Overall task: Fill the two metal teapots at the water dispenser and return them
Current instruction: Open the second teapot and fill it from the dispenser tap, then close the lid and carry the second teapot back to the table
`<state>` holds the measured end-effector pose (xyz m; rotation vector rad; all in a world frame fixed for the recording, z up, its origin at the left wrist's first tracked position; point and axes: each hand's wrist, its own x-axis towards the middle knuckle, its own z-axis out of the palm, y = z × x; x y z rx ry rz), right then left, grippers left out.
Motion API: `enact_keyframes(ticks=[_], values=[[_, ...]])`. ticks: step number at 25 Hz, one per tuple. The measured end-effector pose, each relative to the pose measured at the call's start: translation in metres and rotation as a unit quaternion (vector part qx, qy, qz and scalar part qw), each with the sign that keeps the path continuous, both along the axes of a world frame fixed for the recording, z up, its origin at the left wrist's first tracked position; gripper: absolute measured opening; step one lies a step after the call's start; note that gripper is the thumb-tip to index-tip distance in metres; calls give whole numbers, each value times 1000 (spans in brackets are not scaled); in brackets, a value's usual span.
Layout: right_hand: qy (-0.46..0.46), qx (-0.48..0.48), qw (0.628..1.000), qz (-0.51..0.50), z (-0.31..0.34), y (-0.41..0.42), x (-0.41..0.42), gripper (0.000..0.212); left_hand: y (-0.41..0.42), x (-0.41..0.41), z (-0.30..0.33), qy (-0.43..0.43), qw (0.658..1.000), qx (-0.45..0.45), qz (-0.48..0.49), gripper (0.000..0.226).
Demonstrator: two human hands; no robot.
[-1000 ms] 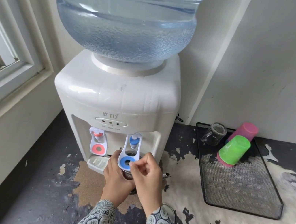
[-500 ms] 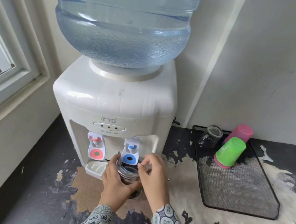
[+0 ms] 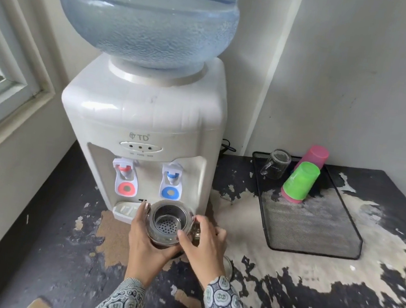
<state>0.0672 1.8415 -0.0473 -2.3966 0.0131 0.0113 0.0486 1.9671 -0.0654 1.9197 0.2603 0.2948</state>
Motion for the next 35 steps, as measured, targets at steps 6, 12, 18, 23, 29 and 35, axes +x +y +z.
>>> enact_keyframes(ticks=[6,12,18,23,29,35], values=[[11,34,999,6,-11,-10,-32,54,-11,-38,-21,-5,1000,-26,16,112],[-9,3,998,58,-27,-10,-44,56,-8,-59,-36,13,1000,-22,15,112],[-16,12,999,-25,-41,-51,-22,33,2,-60,-39,43,999,-13,-11,117],[-12,-15,1000,1,-61,-70,-19,60,3,-63,-41,52,998,7,-25,116],[16,-72,997,6,-83,-71,-31,30,3,-62,-41,39,999,19,-19,114],[2,-4,999,-42,-67,-78,-12,26,4,-63,-41,51,998,13,-22,117]])
